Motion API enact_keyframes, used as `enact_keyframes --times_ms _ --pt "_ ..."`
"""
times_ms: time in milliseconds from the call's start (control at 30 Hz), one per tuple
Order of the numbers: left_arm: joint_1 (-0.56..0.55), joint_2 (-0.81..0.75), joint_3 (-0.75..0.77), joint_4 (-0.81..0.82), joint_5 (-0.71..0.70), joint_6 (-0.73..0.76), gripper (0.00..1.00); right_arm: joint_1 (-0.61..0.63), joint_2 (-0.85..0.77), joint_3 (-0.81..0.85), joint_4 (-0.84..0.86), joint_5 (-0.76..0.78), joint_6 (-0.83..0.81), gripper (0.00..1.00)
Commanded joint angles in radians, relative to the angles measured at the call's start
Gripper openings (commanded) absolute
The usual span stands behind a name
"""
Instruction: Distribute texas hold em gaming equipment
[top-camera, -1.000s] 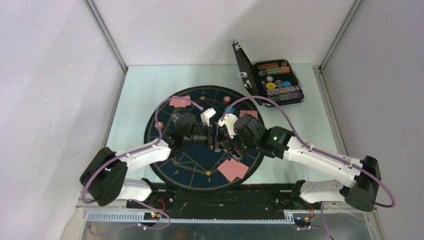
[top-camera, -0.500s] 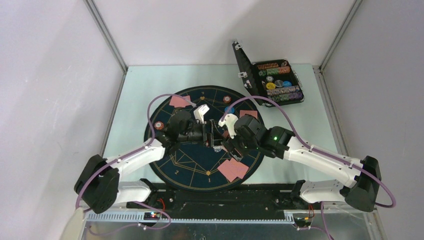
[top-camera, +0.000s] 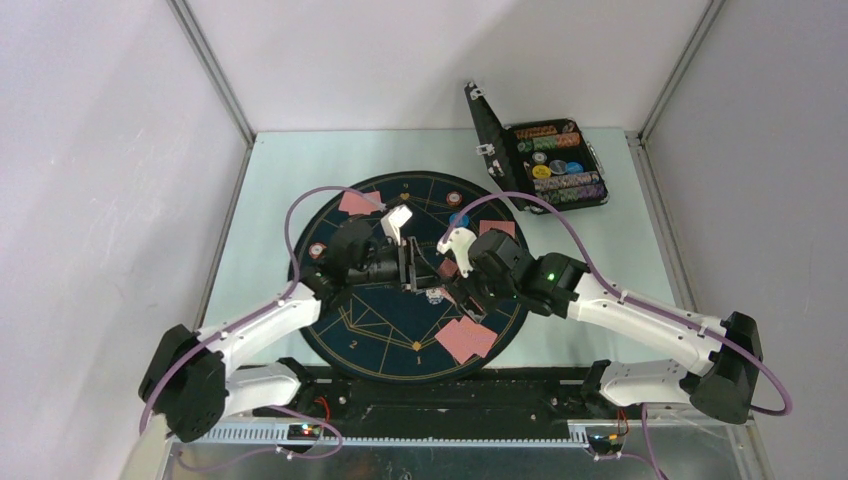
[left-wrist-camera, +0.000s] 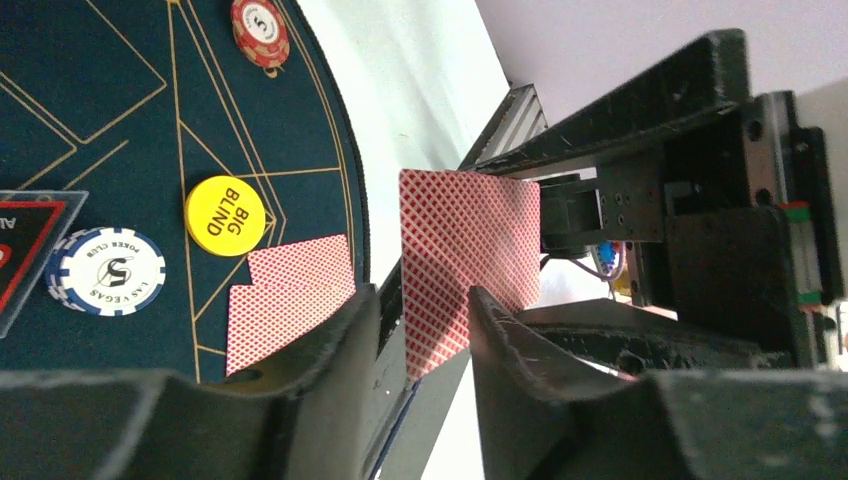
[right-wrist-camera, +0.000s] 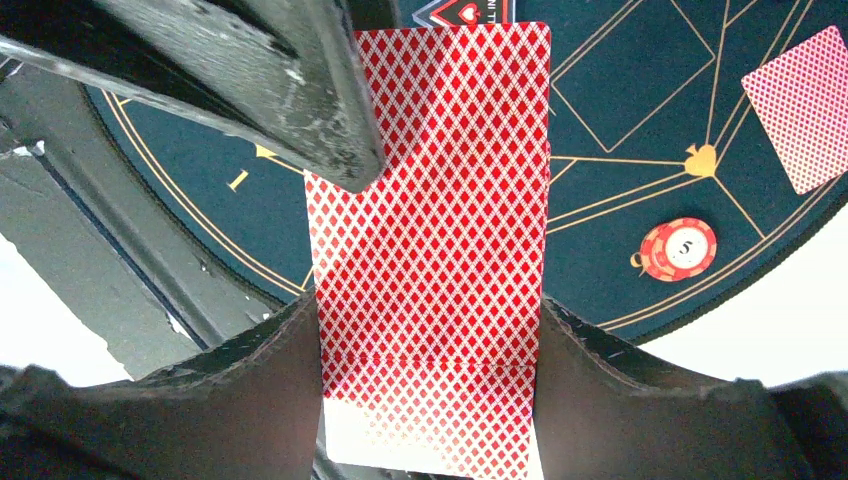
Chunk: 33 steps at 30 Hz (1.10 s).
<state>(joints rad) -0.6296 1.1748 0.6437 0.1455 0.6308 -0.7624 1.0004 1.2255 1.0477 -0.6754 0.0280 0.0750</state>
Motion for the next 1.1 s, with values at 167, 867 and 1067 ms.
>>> enact_keyframes --times_ms 167,867,1067 --pt "0.007 -0.149 0.010 -0.148 -0.120 0.062 0.15 0.004 -0.033 0.027 0.035 0.032 0.001 0.00" --pt "0.387 -0.407 -0.070 -0.170 -0.215 0.025 0.00 -0.053 -0.044 0.027 0.014 0.077 0.052 0.00" --pt "0.368 -0.103 -0.040 0.116 -0.148 -0.120 0.00 -0.067 -0.054 0.027 0.017 0.088 0.063 0.00"
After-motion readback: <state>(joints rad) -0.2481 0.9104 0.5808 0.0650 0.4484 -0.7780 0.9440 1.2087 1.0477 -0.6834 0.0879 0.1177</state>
